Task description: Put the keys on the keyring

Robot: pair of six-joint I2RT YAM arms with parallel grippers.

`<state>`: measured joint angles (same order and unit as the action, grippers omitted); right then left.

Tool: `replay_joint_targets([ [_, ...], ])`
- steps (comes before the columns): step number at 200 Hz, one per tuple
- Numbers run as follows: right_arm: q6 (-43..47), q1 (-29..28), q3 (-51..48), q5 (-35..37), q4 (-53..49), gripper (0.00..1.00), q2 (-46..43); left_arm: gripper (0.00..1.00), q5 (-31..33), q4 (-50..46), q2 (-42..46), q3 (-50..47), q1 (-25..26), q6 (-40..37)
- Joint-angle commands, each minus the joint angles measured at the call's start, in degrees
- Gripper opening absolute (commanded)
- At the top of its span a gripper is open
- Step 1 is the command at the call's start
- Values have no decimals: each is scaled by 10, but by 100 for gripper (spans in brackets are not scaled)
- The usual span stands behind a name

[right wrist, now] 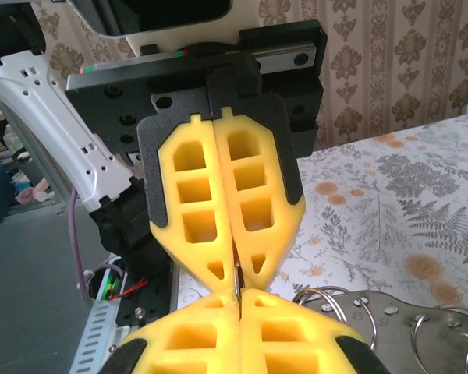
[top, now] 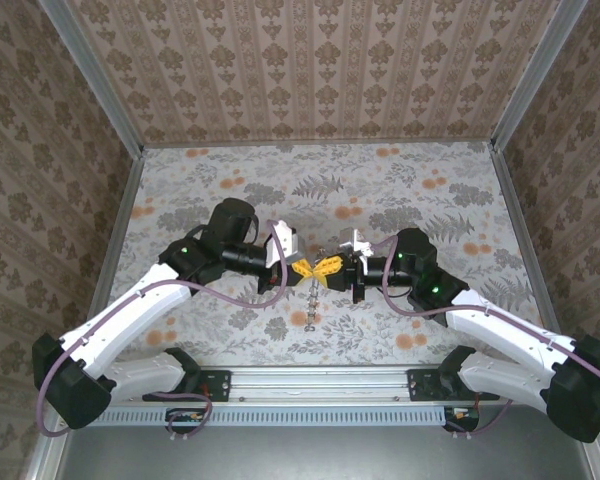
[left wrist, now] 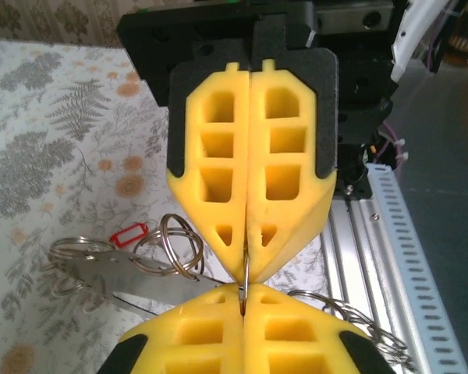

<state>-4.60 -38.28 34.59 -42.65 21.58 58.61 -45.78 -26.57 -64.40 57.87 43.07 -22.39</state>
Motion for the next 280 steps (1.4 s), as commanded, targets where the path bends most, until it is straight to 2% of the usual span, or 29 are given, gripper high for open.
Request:
replay_joint_targets([
  [1,4,-7,15,-26,29,0,-5,0,-6,28,0,8,5,0],
  [37,5,-9,16,-9,19,0,-6,0,-5,24,2,6,4,0],
  [44,5,-9,15,2,13,10,-11,0,2,19,2,6,4,-3],
  [55,-2,-9,9,31,2,32,-23,0,14,16,2,4,4,-4],
  [69,-12,-8,1,77,-29,46,-46,0,35,19,0,-1,2,0],
  [92,-24,-7,3,158,-123,77,-95,0,63,28,0,-10,-4,13],
  [106,-35,-7,7,216,-183,84,-125,0,66,37,4,-19,-9,30],
  [141,-85,8,18,389,-323,85,-145,0,58,112,42,-87,-25,93],
  [160,-103,47,40,431,-400,83,-98,0,68,115,46,-94,-28,102],
  [182,-117,114,78,414,-483,78,10,0,62,129,49,-102,-35,113],
  [208,-135,125,82,410,-505,76,82,0,58,155,60,-121,-37,125],
  [254,-188,165,40,377,-473,68,120,0,38,197,66,-140,-47,133],
  [280,-191,181,44,350,-454,59,135,0,24,207,68,-142,-49,139],
])
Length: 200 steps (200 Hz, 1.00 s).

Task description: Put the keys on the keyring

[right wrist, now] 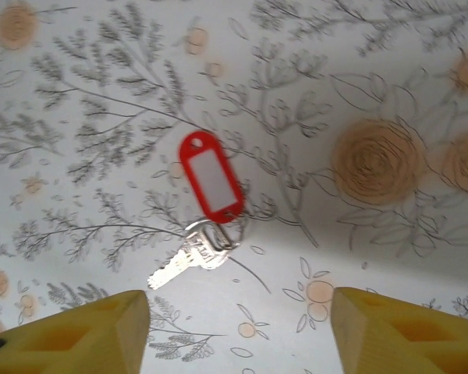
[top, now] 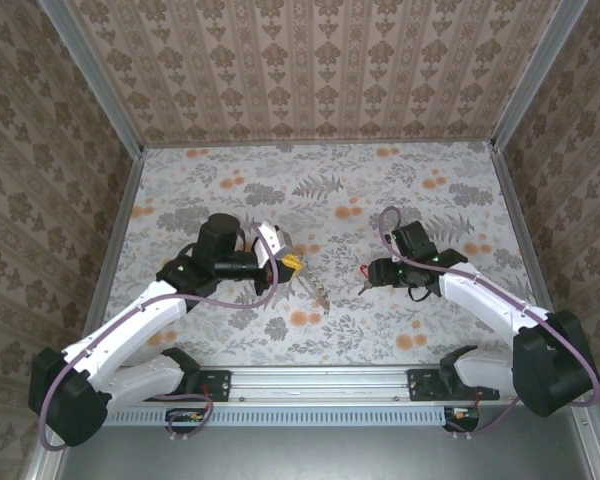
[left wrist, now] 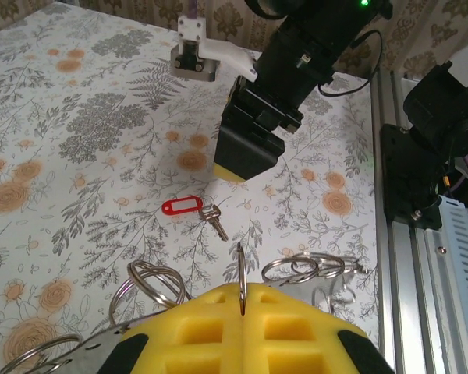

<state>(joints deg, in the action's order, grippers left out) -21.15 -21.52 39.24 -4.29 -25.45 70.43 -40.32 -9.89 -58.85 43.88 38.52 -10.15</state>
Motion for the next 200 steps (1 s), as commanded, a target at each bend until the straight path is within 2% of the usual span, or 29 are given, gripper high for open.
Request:
replay_joint_targets([
  [1,-25,14,-3,-35,18,59,18,0,-31,41,13,-2,-4,16],
  [38,-41,43,-6,-99,64,55,86,0,-37,53,15,-5,-5,21],
  [109,-43,48,8,-123,87,48,155,0,-35,57,8,-6,-7,22],
  [161,-34,46,17,-136,93,41,175,0,-39,61,10,-7,-7,24],
  [200,-43,36,12,-147,112,40,182,0,-41,60,8,-7,-5,24],
])
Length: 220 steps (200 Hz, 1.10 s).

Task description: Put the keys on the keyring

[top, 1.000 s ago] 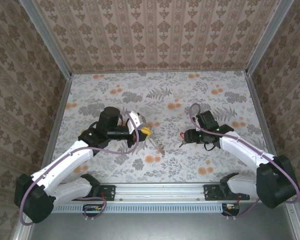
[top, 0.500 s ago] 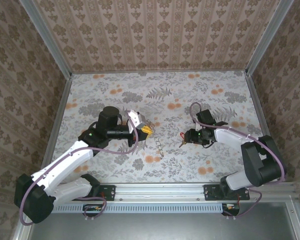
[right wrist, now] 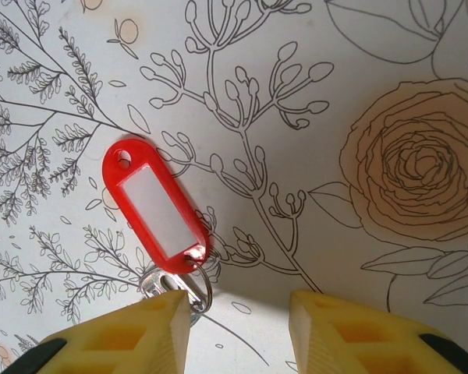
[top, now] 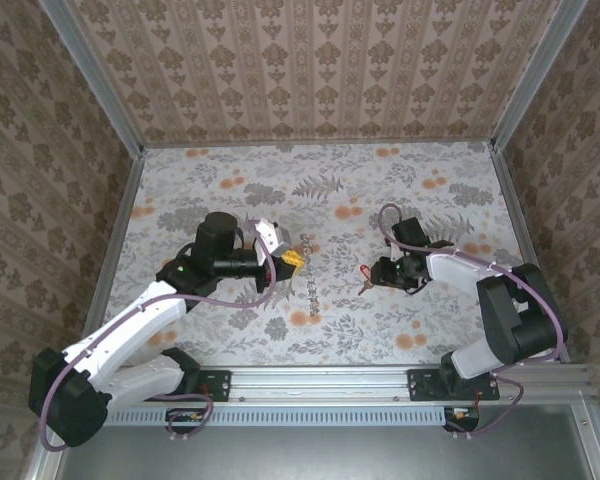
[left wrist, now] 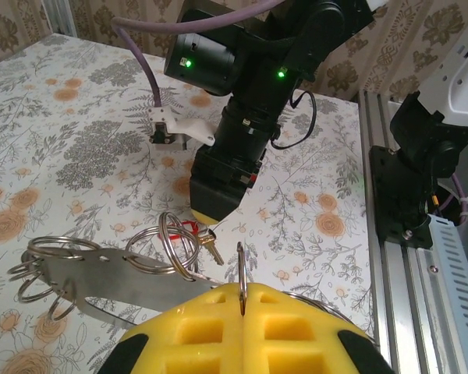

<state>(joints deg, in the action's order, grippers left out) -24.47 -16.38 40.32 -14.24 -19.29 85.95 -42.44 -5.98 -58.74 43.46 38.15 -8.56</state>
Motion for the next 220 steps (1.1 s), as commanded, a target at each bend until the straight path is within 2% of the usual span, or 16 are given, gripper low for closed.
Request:
replay_joint_targets([
  [1,-10,-16,1,-47,51,40,27,0,-20,21,6,-3,-1,9],
  [109,-26,-43,5,-46,80,38,41,0,-22,18,5,-2,2,8],
  [146,-28,-50,5,-44,84,37,41,0,2,9,14,-8,19,-1],
  [220,-34,-65,12,-48,87,33,47,0,8,0,17,-3,28,-7],
])
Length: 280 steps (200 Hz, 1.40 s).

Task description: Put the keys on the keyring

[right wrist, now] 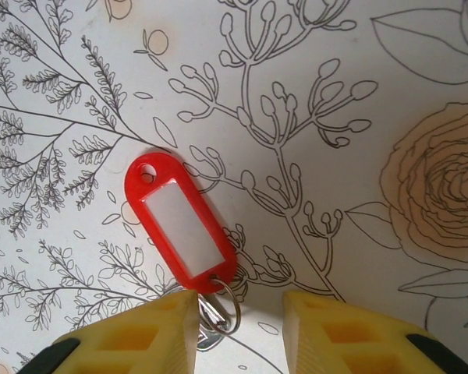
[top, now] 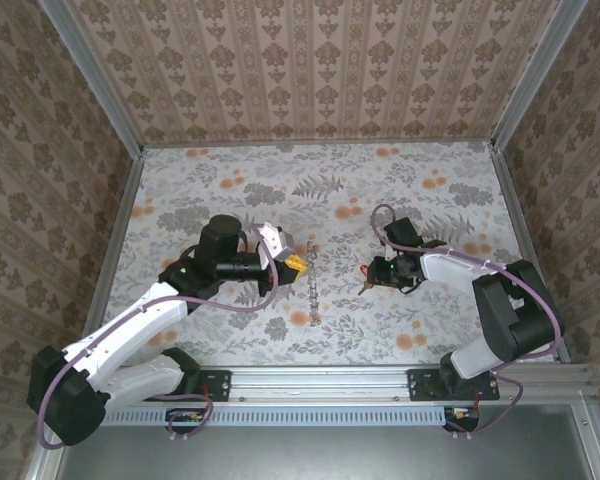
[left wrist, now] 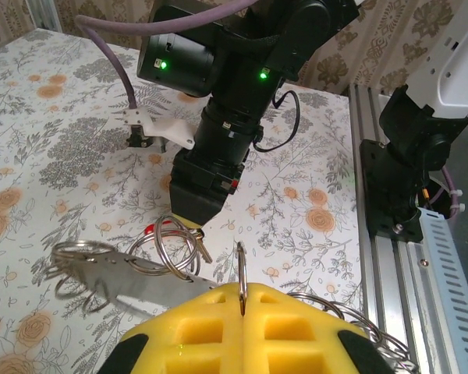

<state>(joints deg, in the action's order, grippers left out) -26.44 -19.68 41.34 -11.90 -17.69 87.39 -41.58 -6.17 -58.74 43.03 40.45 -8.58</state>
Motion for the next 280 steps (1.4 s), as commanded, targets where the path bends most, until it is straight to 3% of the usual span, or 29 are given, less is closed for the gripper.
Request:
replay_joint_targets([
  [1,-15,-32,1,-72,71,33,32,0,-1,2,16,1,5,-7],
  [174,-16,-33,-15,-54,71,21,17,0,11,-9,25,3,16,-12],
  [241,-9,-33,-17,-50,72,1,12,0,10,-9,23,1,16,-12],
  [280,12,-34,-66,-56,135,0,-95,0,-4,-25,10,15,15,-15],
])
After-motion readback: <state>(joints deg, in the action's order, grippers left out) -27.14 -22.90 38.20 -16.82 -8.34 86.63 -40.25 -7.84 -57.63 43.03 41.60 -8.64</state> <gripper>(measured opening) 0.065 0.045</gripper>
